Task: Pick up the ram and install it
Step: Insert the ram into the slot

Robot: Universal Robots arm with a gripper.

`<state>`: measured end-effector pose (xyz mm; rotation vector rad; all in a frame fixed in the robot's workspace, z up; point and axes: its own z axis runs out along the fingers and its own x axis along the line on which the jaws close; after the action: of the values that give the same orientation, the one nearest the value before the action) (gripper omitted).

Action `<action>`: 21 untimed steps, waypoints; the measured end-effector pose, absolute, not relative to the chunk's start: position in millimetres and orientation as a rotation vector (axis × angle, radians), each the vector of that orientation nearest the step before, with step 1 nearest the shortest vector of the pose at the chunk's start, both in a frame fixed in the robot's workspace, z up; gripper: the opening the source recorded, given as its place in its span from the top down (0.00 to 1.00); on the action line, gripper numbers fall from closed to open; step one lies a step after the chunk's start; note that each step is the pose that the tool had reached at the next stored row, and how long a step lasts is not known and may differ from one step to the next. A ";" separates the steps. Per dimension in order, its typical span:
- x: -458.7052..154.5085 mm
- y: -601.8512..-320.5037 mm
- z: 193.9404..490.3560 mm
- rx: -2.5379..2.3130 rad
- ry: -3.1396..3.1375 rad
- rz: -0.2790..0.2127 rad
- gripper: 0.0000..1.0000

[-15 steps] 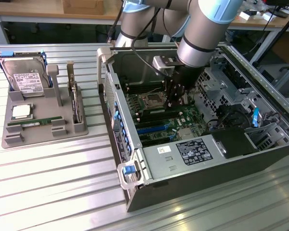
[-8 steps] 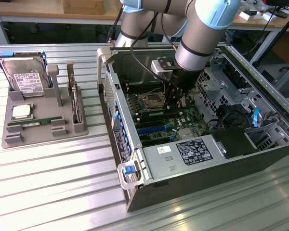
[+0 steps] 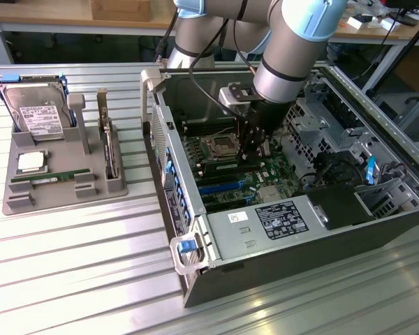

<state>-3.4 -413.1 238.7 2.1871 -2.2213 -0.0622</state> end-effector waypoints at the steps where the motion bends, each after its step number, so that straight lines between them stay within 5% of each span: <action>1: -3.4 -413.0 238.7 2.188 -2.222 -0.064 0.88; 21: 1.5 -414.4 235.2 2.202 -2.210 -0.067 0.88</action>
<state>1.5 -414.4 235.2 2.2023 -2.2103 -0.0670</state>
